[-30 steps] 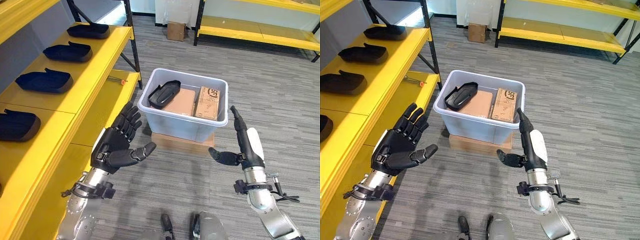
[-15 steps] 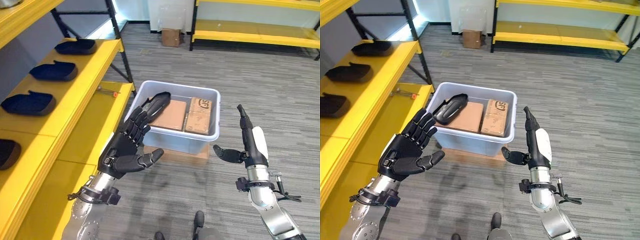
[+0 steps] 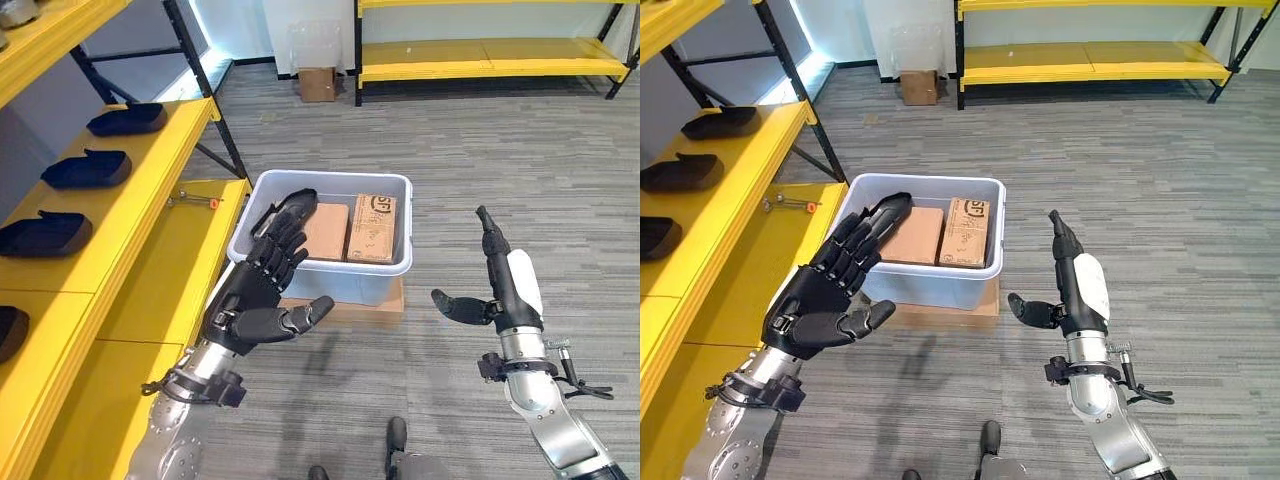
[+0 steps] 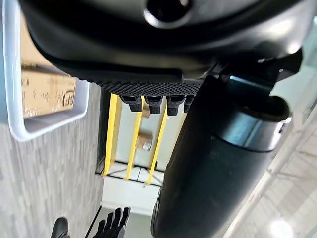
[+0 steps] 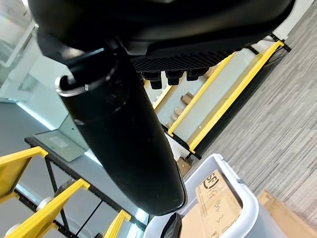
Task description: Move parts from the plastic box to the shelf.
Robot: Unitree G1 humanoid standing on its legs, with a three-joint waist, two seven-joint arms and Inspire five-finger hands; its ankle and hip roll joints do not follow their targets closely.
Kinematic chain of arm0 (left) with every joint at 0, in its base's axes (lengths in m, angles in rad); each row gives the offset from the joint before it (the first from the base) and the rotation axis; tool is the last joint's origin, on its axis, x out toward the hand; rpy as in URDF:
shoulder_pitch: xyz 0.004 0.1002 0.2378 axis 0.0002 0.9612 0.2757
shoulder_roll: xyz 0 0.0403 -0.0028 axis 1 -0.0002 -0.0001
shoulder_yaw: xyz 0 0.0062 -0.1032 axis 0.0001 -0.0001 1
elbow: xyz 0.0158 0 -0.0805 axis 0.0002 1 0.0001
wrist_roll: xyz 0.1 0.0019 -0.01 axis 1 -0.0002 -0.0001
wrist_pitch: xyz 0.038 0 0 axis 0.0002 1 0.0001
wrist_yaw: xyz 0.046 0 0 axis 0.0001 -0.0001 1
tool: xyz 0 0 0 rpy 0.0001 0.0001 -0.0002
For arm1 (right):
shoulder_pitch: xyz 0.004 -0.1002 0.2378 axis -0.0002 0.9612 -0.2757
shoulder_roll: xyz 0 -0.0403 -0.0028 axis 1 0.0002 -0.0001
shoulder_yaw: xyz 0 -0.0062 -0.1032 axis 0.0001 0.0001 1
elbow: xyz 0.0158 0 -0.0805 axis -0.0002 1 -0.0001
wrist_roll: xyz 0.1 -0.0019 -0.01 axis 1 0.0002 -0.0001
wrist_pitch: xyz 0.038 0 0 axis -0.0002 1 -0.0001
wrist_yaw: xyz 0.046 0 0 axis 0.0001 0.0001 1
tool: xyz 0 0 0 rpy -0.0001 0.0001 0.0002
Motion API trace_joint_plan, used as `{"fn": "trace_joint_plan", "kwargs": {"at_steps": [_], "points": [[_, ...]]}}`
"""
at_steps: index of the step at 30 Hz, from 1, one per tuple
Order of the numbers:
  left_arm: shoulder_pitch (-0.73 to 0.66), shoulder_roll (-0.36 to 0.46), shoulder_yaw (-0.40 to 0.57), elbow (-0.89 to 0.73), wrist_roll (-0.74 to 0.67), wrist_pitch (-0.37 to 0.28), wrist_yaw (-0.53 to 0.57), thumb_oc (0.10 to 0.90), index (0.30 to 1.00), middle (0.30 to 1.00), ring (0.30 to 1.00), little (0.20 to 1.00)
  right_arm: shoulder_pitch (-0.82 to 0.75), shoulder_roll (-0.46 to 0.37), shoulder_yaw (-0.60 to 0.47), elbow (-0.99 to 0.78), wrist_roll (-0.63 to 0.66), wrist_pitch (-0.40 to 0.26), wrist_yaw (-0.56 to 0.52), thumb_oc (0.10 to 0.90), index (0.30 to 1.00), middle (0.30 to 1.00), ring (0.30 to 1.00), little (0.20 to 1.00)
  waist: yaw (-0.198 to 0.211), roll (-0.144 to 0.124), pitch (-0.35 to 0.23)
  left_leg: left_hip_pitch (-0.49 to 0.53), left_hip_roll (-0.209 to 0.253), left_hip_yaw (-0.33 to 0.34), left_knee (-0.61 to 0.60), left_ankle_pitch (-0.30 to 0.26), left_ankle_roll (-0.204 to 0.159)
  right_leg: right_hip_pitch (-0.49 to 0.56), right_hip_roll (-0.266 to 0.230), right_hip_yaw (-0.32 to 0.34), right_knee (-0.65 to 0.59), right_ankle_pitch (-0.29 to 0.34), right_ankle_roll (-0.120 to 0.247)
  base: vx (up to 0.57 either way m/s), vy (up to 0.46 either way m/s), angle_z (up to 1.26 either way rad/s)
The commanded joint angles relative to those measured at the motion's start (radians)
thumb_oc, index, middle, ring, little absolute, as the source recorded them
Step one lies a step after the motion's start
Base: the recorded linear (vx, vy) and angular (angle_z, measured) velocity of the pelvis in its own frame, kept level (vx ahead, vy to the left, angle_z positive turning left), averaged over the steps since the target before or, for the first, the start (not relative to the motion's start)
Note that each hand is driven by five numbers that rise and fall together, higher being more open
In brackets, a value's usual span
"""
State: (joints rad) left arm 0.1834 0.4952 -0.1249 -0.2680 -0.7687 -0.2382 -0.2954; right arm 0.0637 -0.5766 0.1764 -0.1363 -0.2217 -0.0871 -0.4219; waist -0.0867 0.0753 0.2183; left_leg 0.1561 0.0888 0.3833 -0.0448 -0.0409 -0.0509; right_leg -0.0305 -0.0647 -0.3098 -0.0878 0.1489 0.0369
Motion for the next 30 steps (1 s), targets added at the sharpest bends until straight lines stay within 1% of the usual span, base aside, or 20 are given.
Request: {"fn": "trace_joint_plan", "kwargs": {"at_steps": [1, 2, 4, 5, 6, 7, 8, 9, 10, 11, 12, 13, 14, 16, 17, 19, 22, 23, 25, 30], "points": [[-0.081, 0.018, 0.034, -0.081, -0.003, -0.127, 0.014, 0.9, 1.0, 1.0, 1.0, 1.0, -0.102, -0.038, -0.013, -0.049, 0.045, -0.117, 0.01, 0.9, 1.0, 1.0, 1.0, 1.0, 0.005, -0.044, -0.043, 0.009, 0.072, 0.012, 0.13, 0.075, -0.073, 0.093, -0.055, -0.006, 0.002, -0.101, 0.061, 0.03, -0.135, -0.03], [-0.089, 0.013, 0.033, -0.077, -0.006, -0.13, 0.021, 0.9, 1.0, 1.0, 1.0, 1.0, -0.099, -0.039, -0.013, -0.049, 0.068, -0.122, 0.026, 0.9, 1.0, 1.0, 1.0, 1.0, 0.004, -0.045, -0.04, -0.011, 0.084, 0.014, 0.21, 0.094, -0.085, 0.094, -0.046, -0.008, 0.003, -0.108, 0.044, 0.01, -0.177, -0.01], [-0.12, 0.004, 0.028, -0.07, -0.009, -0.124, 0.014, 0.9, 1.0, 1.0, 1.0, 1.0, -0.097, -0.037, -0.014, -0.053, 0.096, -0.143, 0.052, 0.9, 1.0, 1.0, 1.0, 1.0, -0.001, -0.059, -0.03, -0.052, 0.124, 0.035, 0.395, 0.111, -0.104, 0.093, -0.035, -0.021, 0.005, -0.115, 0.018, 0.02, -0.244, 0.06], [-0.14, 0.001, 0.02, -0.059, -0.01, -0.116, 0.004, 0.9, 1.0, 1.0, 1.0, 1.0, -0.097, -0.03, -0.008, -0.05, 0.065, -0.153, 0.048, 0.9, 1.0, 1.0, 1.0, 1.0, -0.004, -0.066, -0.022, -0.084, 0.145, 0.035, 0.463, 0.122, -0.11, 0.096, -0.03, -0.022, 0.005, -0.116, 0.009, 0.06, -0.188, 0.19], [-0.152, -0.007, 0.013, -0.049, -0.007, -0.107, -0.005, 0.9, 1.0, 1.0, 1.0, 1.0, -0.099, -0.019, 0.0, -0.04, 0.054, -0.157, 0.048, 0.9, 1.0, 1.0, 1.0, 1.0, -0.002, -0.068, -0.015, -0.112, 0.137, 0.017, 0.476, 0.105, -0.098, 0.101, -0.027, -0.016, 0.007, -0.114, 0.01, 0.09, -0.093, 0.35], [-0.158, -0.014, 0.009, -0.042, 0.0, -0.096, -0.02, 0.9, 1.0, 1.0, 1.0, 1.0, -0.102, -0.012, 0.004, -0.028, 0.068, -0.159, 0.052, 0.9, 1.0, 1.0, 1.0, 1.0, -0.001, -0.07, -0.008, -0.129, 0.13, 0.015, 0.469, 0.093, -0.089, 0.108, -0.025, -0.011, 0.008, -0.116, 0.012, 0.11, 0.014, 0.37], [-0.157, -0.02, 0.003, -0.044, 0.018, -0.091, -0.029, 0.9, 1.0, 1.0, 1.0, 1.0, -0.106, -0.007, 0.007, -0.023, 0.074, -0.161, 0.055, 0.9, 1.0, 1.0, 1.0, 1.0, -0.001, -0.07, -0.005, -0.137, 0.119, 0.02, 0.415, 0.078, -0.076, 0.112, -0.028, -0.004, 0.011, -0.118, 0.02, 0.12, 0.091, 0.24], [-0.152, -0.021, -0.001, -0.049, 0.035, -0.094, -0.029, 0.9, 1.0, 1.0, 1.0, 1.0, -0.108, -0.006, 0.008, -0.026, 0.072, -0.164, 0.064, 0.9, 1.0, 1.0, 1.0, 1.0, -0.001, -0.068, -0.001, -0.149, 0.111, 0.021, 0.344, 0.087, -0.073, 0.117, -0.029, 0.006, 0.011, -0.119, 0.026, 0.09, 0.119, 0.04], [-0.15, -0.02, -0.003, -0.052, 0.04, -0.097, -0.025, 0.9, 1.0, 1.0, 1.0, 1.0, -0.108, -0.007, 0.008, -0.029, 0.073, -0.164, 0.068, 0.9, 1.0, 1.0, 1.0, 1.0, 0.0, -0.068, 0.001, -0.153, 0.109, 0.021, 0.314, 0.094, -0.074, 0.121, -0.031, 0.011, 0.01, -0.12, 0.029, 0.04, 0.168, -0.07], [-0.143, -0.019, -0.004, -0.062, 0.043, -0.103, -0.018, 0.9, 1.0, 1.0, 1.0, 1.0, -0.106, -0.014, 0.009, -0.041, 0.077, -0.166, 0.082, 0.9, 1.0, 1.0, 1.0, 1.0, 0.0, -0.071, 0.008, -0.17, 0.107, 0.039, 0.236, 0.135, -0.063, 0.122, -0.039, 0.011, 0.007, -0.11, 0.029, 0.11, 0.176, -0.12], [-0.137, -0.02, -0.004, -0.067, 0.033, -0.102, -0.016, 0.9, 1.0, 1.0, 1.0, 1.0, -0.099, -0.02, 0.007, -0.052, 0.082, -0.164, 0.098, 0.9, 1.0, 1.0, 1.0, 1.0, 0.002, -0.072, 0.006, -0.167, 0.107, 0.023, 0.182, 0.147, -0.083, 0.139, -0.044, 0.025, 0.003, -0.125, 0.041, 0.14, 0.279, -0.11], [-0.125, -0.022, 0.005, -0.072, 0.003, -0.105, -0.02, 0.9, 1.0, 1.0, 1.0, 1.0, -0.083, -0.033, 0.012, -0.079, 0.079, -0.147, 0.122, 0.9, 1.0, 1.0, 1.0, 1.0, 0.009, -0.075, 0.014, -0.207, 0.142, 0.027, 0.09, 0.235, -0.093, 0.151, -0.055, 0.025, 0.001, -0.118, 0.045, 0.19, 0.245, -0.22], [-0.123, -0.024, 0.007, -0.067, -0.004, -0.107, -0.02, 0.9, 1.0, 1.0, 1.0, 1.0, -0.08, -0.036, 0.022, -0.082, 0.067, -0.136, 0.109, 0.9, 1.0, 1.0, 1.0, 1.0, 0.015, -0.082, 0.017, -0.226, 0.155, 0.011, 0.062, 0.258, -0.1, 0.159, -0.065, 0.035, 0.001, -0.117, 0.047, 0.15, 0.269, -0.17], [-0.121, -0.016, 0.016, -0.038, -0.022, -0.128, -0.04, 0.9, 1.0, 1.0, 1.0, 1.0, -0.091, -0.041, 0.039, -0.061, 0.085, -0.13, 0.088, 0.9, 1.0, 1.0, 1.0, 1.0, 0.028, -0.093, 0.02, -0.237, 0.153, -0.041, 0.021, 0.238, -0.101, 0.173, -0.083, 0.059, 0.001, -0.121, 0.057, 0.15, 0.176, -0.28], [-0.119, -0.014, 0.017, -0.033, -0.021, -0.13, -0.045, 0.9, 1.0, 1.0, 1.0, 1.0, -0.091, -0.041, 0.04, -0.057, 0.088, -0.132, 0.085, 0.9, 1.0, 1.0, 1.0, 1.0, 0.031, -0.095, 0.021, -0.238, 0.152, -0.05, 0.017, 0.235, -0.101, 0.174, -0.085, 0.063, 0.001, -0.122, 0.059, 0.16, 0.169, -0.61], [-0.11, -0.02, 0.026, -0.016, -0.022, -0.137, -0.071, 0.9, 1.0, 1.0, 1.0, 1.0, -0.071, -0.051, 0.015, -0.057, 0.116, -0.152, 0.1, 0.9, 1.0, 1.0, 1.0, 1.0, 0.024, -0.091, 0.011, -0.202, 0.15, -0.037, -0.005, 0.221, -0.097, 0.184, -0.092, 0.051, 0.001, -0.118, 0.066, 0.18, 0.19, -0.63], [-0.104, -0.017, 0.04, -0.022, -0.021, -0.131, -0.08, 0.9, 1.0, 1.0, 1.0, 1.0, -0.032, -0.052, -0.012, -0.098, 0.13, -0.161, 0.14, 0.9, 1.0, 1.0, 1.0, 1.0, 0.014, -0.075, 0.002, -0.132, 0.128, -0.039, -0.032, 0.191, -0.09, 0.197, -0.091, 0.038, 0.016, -0.126, 0.078, 0.14, 0.13, -0.19], [-0.104, -0.016, 0.042, -0.022, -0.023, -0.13, -0.081, 0.9, 1.0, 1.0, 1.0, 1.0, -0.03, -0.052, -0.014, -0.102, 0.132, -0.16, 0.141, 0.9, 1.0, 1.0, 1.0, 1.0, 0.014, -0.073, 0.0, -0.13, 0.128, -0.039, -0.034, 0.192, -0.089, 0.195, -0.09, 0.038, 0.017, -0.124, 0.078, 0.12, 0.082, 0.03], [-0.099, -0.012, 0.056, -0.028, -0.025, -0.113, -0.094, 0.9, 1.0, 1.0, 1.0, 1.0, -0.015, -0.037, -0.031, -0.116, 0.157, -0.151, 0.154, 0.9, 1.0, 1.0, 1.0, 1.0, 0.012, -0.069, -0.015, -0.09, 0.11, -0.034, -0.042, 0.163, -0.079, 0.198, -0.087, 0.026, 0.025, -0.128, 0.084, 0.15, 0.088, 0.14], [-0.082, -0.009, 0.073, -0.046, -0.006, -0.082, -0.102, 0.9, 1.0, 1.0, 1.0, 1.0, -0.029, 0.0, -0.032, -0.134, 0.14, -0.11, 0.163, 0.9, 1.0, 1.0, 1.0, 1.0, 0.035, -0.075, -0.036, -0.076, 0.088, -0.049, -0.042, 0.13, -0.063, 0.198, -0.086, 0.01, 0.027, -0.127, 0.091, 0.12, 0.02, 0.24]]}}
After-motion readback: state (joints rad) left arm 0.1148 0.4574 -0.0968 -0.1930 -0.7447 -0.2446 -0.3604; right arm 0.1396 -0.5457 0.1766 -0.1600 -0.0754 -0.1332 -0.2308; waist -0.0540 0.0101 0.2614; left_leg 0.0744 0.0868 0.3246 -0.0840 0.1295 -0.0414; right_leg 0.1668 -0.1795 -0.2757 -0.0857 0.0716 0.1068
